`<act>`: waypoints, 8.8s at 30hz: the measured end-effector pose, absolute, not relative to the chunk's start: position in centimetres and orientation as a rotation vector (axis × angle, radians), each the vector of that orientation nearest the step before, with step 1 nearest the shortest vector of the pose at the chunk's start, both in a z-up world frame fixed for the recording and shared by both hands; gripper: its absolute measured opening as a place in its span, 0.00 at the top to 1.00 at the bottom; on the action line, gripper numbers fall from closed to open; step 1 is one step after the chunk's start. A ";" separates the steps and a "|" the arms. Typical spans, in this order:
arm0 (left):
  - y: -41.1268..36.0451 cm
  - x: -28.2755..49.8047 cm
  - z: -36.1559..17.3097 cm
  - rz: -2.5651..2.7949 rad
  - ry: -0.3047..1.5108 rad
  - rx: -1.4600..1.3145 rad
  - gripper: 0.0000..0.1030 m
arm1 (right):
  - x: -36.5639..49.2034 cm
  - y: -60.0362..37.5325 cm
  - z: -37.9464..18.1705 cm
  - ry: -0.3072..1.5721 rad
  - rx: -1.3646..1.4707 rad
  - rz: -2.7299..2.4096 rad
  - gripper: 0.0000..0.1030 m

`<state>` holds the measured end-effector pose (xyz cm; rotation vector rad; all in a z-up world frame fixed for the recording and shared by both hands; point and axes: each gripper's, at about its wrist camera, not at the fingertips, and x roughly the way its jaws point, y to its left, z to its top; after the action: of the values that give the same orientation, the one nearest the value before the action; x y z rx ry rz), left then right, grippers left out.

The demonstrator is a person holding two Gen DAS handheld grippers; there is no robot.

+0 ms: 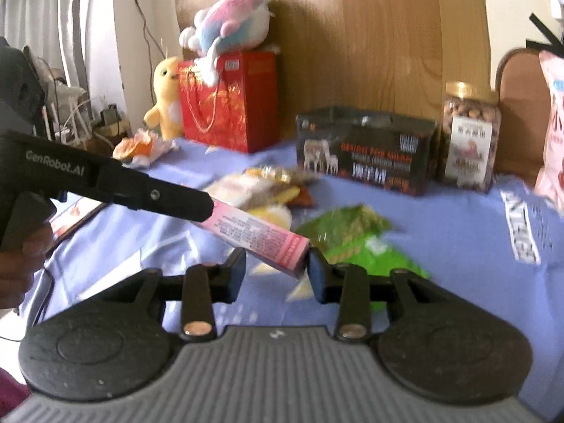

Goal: Organize snacks

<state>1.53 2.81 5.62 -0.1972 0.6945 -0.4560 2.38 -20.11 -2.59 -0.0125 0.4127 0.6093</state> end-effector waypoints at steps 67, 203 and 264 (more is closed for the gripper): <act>1.7 9.5 5.2 -0.531 0.801 -0.332 0.63 | 5.2 -18.0 -0.8 0.394 0.105 0.638 0.62; 6.5 17.3 4.7 -0.231 0.827 -0.382 0.38 | 17.7 -20.4 -1.1 0.492 0.249 0.685 0.52; 5.7 1.5 2.2 -0.119 0.816 -0.191 0.31 | 0.1 -12.3 -5.9 0.423 -0.266 0.765 0.61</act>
<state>1.52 5.69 2.25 -0.1911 0.8160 -0.1188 0.12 -12.35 -5.93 -0.2656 0.4228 0.7646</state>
